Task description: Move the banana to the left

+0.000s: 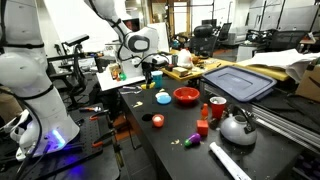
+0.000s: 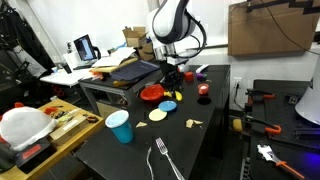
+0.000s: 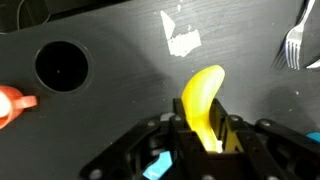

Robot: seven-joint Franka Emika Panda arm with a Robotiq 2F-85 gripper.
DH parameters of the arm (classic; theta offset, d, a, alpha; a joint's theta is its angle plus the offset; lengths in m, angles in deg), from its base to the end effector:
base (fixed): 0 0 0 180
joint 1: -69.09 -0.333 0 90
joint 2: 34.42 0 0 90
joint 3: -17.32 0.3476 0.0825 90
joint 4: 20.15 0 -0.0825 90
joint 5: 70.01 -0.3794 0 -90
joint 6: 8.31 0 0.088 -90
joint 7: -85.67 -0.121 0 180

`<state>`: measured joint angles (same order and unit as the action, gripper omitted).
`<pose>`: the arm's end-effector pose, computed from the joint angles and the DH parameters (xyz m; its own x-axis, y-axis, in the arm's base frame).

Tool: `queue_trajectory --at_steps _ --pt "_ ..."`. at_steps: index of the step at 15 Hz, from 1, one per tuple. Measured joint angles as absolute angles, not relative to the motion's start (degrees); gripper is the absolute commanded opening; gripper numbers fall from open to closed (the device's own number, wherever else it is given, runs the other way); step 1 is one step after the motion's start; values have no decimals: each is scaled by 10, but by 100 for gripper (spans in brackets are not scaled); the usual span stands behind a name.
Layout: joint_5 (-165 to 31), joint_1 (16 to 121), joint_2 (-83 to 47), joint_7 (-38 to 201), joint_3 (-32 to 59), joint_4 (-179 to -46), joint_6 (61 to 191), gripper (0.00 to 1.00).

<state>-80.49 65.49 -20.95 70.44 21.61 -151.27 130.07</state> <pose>0.5176 0.0746 0.2611 0.9545 -0.2603 -0.1452 -0.2745 -0.9576 -0.0875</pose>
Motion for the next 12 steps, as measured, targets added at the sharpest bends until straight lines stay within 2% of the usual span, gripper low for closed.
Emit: queue_trajectory --at_steps 12 --pt "-847 633 -163 833 284 -1474 1301 7"
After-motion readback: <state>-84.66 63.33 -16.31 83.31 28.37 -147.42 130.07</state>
